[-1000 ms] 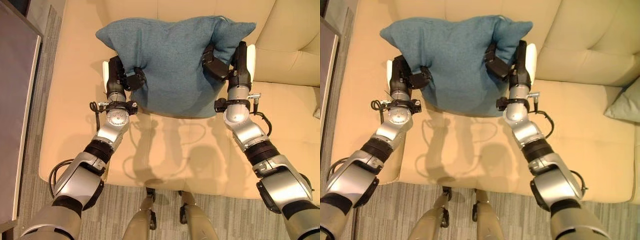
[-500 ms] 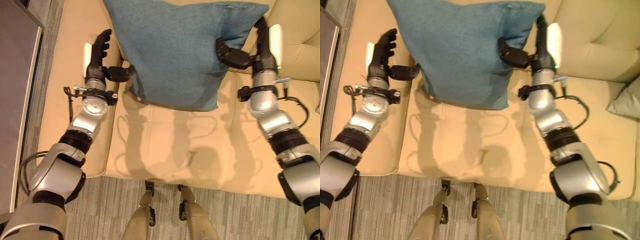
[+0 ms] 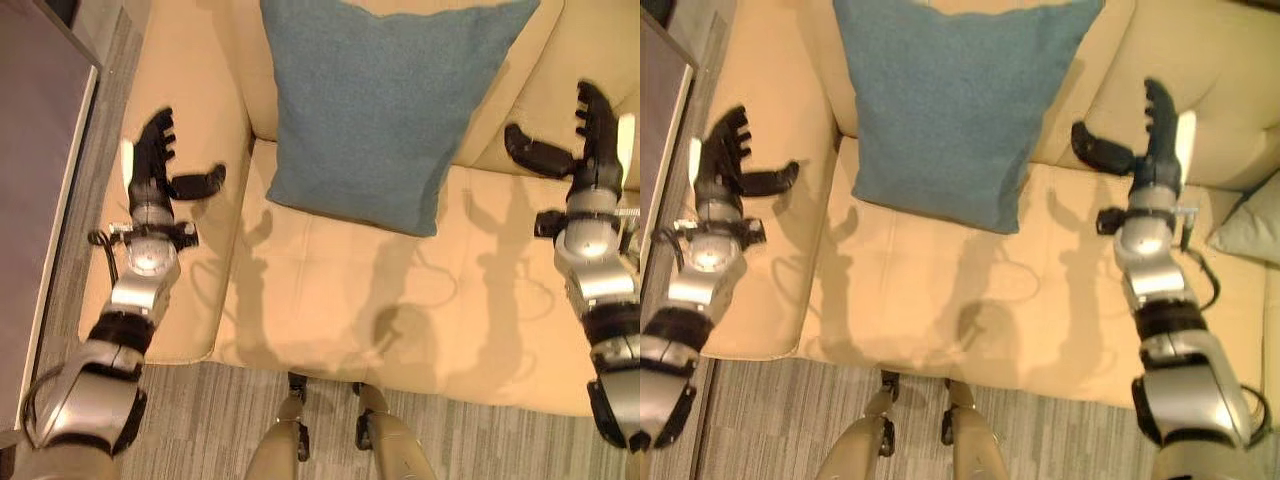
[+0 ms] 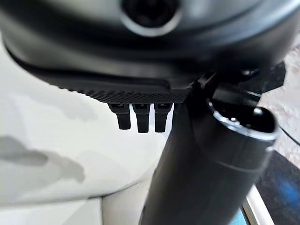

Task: Pick up all the scattered cushions and arrange them neatly on the sofa.

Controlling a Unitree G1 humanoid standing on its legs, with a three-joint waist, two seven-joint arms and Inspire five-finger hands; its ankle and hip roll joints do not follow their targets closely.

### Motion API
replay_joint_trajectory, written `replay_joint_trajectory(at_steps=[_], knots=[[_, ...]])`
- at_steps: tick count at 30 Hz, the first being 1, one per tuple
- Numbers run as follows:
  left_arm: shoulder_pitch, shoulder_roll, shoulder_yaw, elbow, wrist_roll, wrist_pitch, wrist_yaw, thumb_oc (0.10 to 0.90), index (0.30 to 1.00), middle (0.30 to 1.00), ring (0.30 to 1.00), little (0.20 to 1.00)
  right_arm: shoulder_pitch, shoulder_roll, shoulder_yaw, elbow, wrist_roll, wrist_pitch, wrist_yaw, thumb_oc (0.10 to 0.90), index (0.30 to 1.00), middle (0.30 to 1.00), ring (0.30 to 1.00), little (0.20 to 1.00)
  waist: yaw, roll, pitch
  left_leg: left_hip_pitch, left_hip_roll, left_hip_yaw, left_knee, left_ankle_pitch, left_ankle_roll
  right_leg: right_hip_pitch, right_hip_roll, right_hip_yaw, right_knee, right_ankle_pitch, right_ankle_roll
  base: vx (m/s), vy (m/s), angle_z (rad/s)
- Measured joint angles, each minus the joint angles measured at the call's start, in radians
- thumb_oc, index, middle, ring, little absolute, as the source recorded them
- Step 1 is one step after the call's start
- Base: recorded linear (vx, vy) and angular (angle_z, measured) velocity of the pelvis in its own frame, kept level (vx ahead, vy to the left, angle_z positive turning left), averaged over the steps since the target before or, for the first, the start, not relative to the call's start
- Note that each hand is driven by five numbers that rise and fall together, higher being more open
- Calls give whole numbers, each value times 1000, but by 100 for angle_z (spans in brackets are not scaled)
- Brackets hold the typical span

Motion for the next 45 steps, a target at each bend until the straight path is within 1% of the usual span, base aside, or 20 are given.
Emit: replay_joint_trajectory(at_steps=[3, 4, 6, 9, 12, 15, 21, 22, 24, 33, 35, 36, 37, 38, 39, 40, 41, 42, 43, 45], knots=[[182, -118, 40, -103, 17, 0, -6, 800, 900, 900, 900, 900, 196, 66, -41, -64, -77, 3, 21, 800, 900, 900, 900, 900, 14, -1, 0, 44, 1, -4, 0, -15, -4, 50, 0, 0, 0, -29, -4, 84, -42, 11], [297, -153, 31, -123, 41, 9, -26, 800, 900, 900, 900, 900, 300, 111, -44, -74, -122, 29, 51, 800, 900, 900, 900, 900, 22, -1, 0, 75, 2, -8, -1, -19, -9, 82, 0, -1, 0, -39, 1, 108, -46, 6], [391, -182, 60, -125, 70, 14, -52, 800, 900, 900, 900, 900, 389, 162, -73, -77, -178, 33, 67, 800, 900, 900, 900, 900, 21, -2, 0, 94, 7, -10, -1, -31, -6, 101, 5, -7, 0, -52, -4, 126, -58, 5], [554, -221, 84, -103, 101, 29, -95, 800, 900, 900, 900, 900, 576, 252, -105, -69, -271, 60, 84, 800, 900, 900, 900, 900, 19, -4, -3, 171, 11, -34, -1, -49, -11, 188, 7, -30, -2, -77, -9, 68, -43, 19], [613, -221, 83, 18, 150, 52, -122, 800, 900, 900, 900, 900, 650, 292, -82, 17, -318, 79, 114, 800, 900, 900, 900, 900, 22, -7, -51, 189, 14, -33, -2, -66, -6, 208, 9, -30, -8, -83, -14, 38, -40, 3], [648, -226, 85, 94, 180, 82, -150, 800, 900, 900, 900, 900, 674, 319, -67, 67, -335, 84, 138, 800, 900, 900, 900, 900, 22, -9, -65, 226, 14, -32, -2, -67, -4, 243, 9, -31, -8, -84, -14, 32, -37, -1], [688, -266, 83, 216, 225, 82, -176, 800, 900, 900, 900, 900, 679, 357, -20, 197, -348, 69, 164, 800, 900, 900, 900, 900, 37, -13, -154, 279, 17, -31, -1, -77, 10, 296, 11, -31, -8, -99, -18, 22, -34, 0], [670, -287, 76, 305, 240, 84, -181, 800, 900, 900, 900, 900, 671, 360, 2, 253, -348, 68, 174, 800, 900, 900, 900, 900, 47, -11, -178, 301, 18, -31, -2, -84, 10, 318, 13, -30, -8, -106, -17, 26, -39, 1], [679, -300, 75, 349, 245, 93, -182, 800, 900, 900, 900, 900, 688, 373, 5, 274, -347, 71, 180, 800, 900, 900, 900, 900, 50, -14, -206, 311, 19, -36, -2, -89, 11, 330, 15, -34, -8, -113, -23, 12, -50, 6], [677, -303, 74, 471, 285, 94, -178, 800, 900, 900, 900, 900, 690, 388, 5, 328, -310, 62, 194, 800, 900, 900, 900, 900, 57, -9, -207, 308, 32, -70, -1, -80, -1, 350, 29, -57, -8, -120, -30, -110, -57, 10], [651, -303, 72, 496, 288, 92, -177, 800, 900, 900, 900, 900, 676, 388, 5, 358, -303, 57, 194, 800, 900, 900, 900, 900, 65, -6, -202, 276, 36, -80, 11, -67, -18, 327, 36, -65, -6, -118, -32, -316, -40, 29], [564, -301, 52, 544, 303, 91, -172, 800, 900, 900, 900, 900, 628, 388, 7, 413, -298, 53, 194, 800, 900, 900, 900, 900, 68, -11, -162, 175, 30, -96, 113, -56, -43, 281, 35, -88, 3, -114, -39, -380, -49, 49], [518, -303, 49, 547, 306, 91, -172, 800, 900, 900, 900, 900, 589, 386, 9, 430, -295, 53, 193, 800, 900, 900, 900, 900, 72, -22, -106, 128, 24, -91, 154, -28, -83, 258, 30, -98, 0, -83, -80, -389, -25, 42], [499, -300, 45, 563, 314, 88, -172, 800, 900, 900, 900, 900, 523, 385, 41, 436, -281, 68, 191, 800, 900, 900, 900, 900, 69, -47, -76, 116, 15, -84, 156, -8, -138, 235, 8, -110, -5, -49, -142, -316, 23, -12], [470, -302, 50, 607, 318, 89, -175, 800, 900, 900, 900, 900, 483, 384, 69, 428, -276, 77, 191, 800, 900, 900, 900, 900, 66, -89, -51, 91, -12, -71, 336, -107, -107, 222, -27, -104, -1, -24, -160, -228, 102, 4], [467, -326, 64, 662, 335, 90, -177, 800, 900, 900, 900, 900, 486, 374, 68, 360, -275, 62, 188, 800, 900, 900, 900, 900, 25, -89, -51, 143, 1, -79, 621, -243, -99, 240, -34, -119, -1, -22, -153, -143, 126, 37], [477, -348, 74, 683, 351, 89, -178, 800, 900, 900, 900, 900, 503, 373, 54, 357, -274, 59, 181, 800, 900, 900, 900, 900, 6, -68, -67, 237, 31, -96, 654, -290, -119, 250, -20, -149, -1, -32, -154, -191, 233, 94], [461, -369, 69, 704, 358, 91, -179, 800, 900, 900, 900, 900, 505, 374, 50, 416, -274, 68, 180, 800, 900, 900, 900, 900, -10, -56, -95, 337, 40, -106, 559, -312, -109, 233, -19, -172, 1, -26, -149, -190, 247, 85], [458, -372, 56, 703, 371, 92, -179, 800, 900, 900, 900, 900, 507, 373, 47, 436, -273, 74, 180, 800, 900, 900, 900, 900, -11, -53, -105, 382, 40, -92, 475, -330, -109, 213, -26, -182, 6, -10, -142, -222, 280, 79], [454, -380, 27, 691, 392, 91, -178, 800, 900, 900, 900, 900, 502, 372, 28, 464, -274, 80, 177, 800, 900, 900, 900, 900, -24, -27, -124, 460, 47, -64, 191, -346, -63, 161, -31, -195, 11, 28, -123, -182, 176, 54]])
